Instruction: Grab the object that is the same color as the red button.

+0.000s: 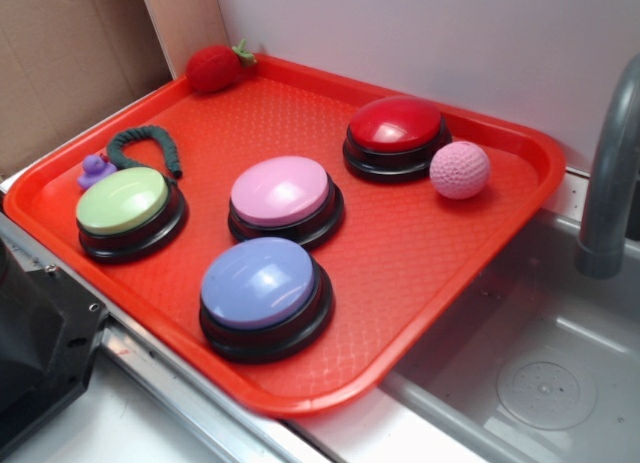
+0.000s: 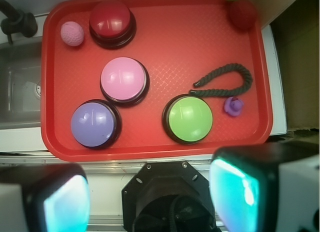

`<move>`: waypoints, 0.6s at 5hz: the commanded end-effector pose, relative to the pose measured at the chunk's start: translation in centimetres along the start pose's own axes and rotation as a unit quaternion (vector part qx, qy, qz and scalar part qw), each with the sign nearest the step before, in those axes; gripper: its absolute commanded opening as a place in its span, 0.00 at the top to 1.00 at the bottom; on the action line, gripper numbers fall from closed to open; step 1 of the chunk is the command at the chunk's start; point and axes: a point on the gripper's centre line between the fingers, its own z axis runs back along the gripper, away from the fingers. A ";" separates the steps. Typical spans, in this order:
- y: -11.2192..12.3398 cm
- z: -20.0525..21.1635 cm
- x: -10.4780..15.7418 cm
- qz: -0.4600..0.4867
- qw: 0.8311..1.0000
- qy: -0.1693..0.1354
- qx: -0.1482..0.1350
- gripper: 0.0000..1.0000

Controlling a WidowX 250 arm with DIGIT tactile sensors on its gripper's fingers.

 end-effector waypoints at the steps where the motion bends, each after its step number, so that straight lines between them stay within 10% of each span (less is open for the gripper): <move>1: 0.0 0.0 0.0 0.000 1.000 0.000 0.000 0.00; 3: 5.7 -4.8 7.2 -0.024 0.999 -0.006 0.041 0.00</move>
